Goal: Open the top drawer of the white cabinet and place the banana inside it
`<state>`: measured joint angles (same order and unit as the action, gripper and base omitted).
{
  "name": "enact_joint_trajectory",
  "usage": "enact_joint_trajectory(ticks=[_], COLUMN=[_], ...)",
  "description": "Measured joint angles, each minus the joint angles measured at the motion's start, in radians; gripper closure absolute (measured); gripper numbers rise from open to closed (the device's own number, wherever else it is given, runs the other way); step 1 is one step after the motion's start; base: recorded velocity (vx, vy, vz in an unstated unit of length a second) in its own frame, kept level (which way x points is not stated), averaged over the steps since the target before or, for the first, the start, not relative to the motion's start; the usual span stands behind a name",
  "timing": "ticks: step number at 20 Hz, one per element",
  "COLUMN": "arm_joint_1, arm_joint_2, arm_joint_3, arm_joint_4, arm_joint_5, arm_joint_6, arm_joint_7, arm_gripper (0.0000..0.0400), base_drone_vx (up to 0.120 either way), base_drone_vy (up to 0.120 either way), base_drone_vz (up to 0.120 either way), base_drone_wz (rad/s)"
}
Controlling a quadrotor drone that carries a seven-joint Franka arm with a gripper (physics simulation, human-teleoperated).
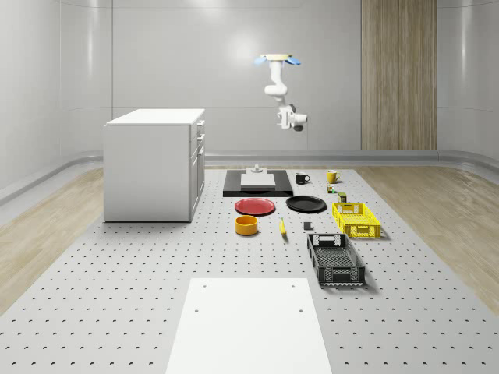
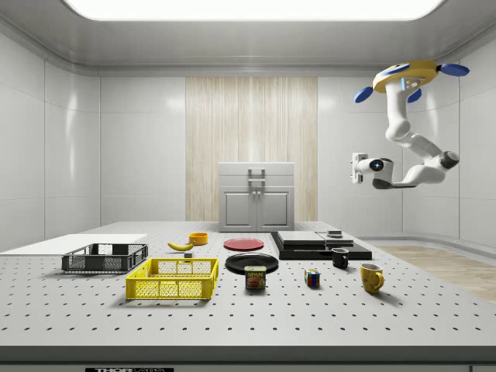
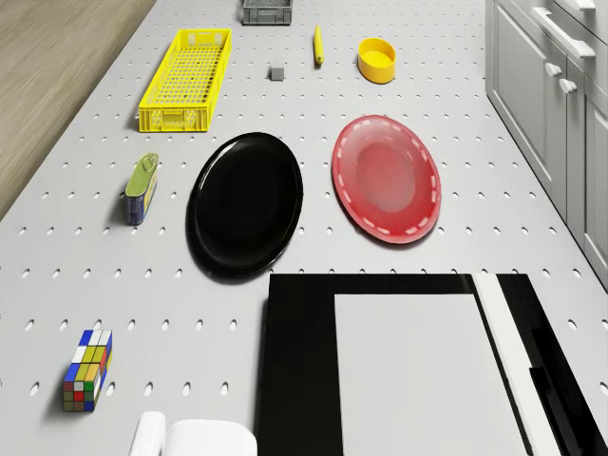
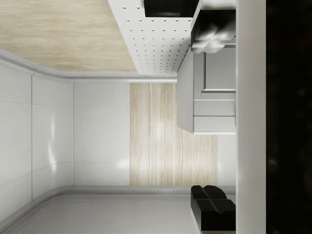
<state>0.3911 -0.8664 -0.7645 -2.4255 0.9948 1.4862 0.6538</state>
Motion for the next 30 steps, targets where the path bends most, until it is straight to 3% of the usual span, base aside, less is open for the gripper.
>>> enact_joint_trajectory(ticks=[15, 21, 26, 30], arm_joint_1=[0.084, 0.112, 0.134, 0.15], arm_joint_2=[-0.068, -0.094, -0.114, -0.13], arm_joint_3=[-0.039, -0.051, -0.06, -0.066], arm_joint_4=[-0.01, -0.013, -0.016, -0.018], arm_joint_5=[-0.047, -0.066, -0.081, -0.093], arm_joint_6=[0.07, 0.095, 0.115, 0.13], arm_joint_7=[0.039, 0.055, 0.067, 0.077], arm_gripper=[0.0, 0.0, 0.0, 0.0], base_drone_vx=[0.011, 0.12, 0.12, 0.12], base_drone_vy=[-0.12, -0.113, 0.0, 0.0], base_drone_vz=[0.043, 0.0, 0.008, 0.12], base_drone_wz=[0.0, 0.0, 0.0, 0.0])
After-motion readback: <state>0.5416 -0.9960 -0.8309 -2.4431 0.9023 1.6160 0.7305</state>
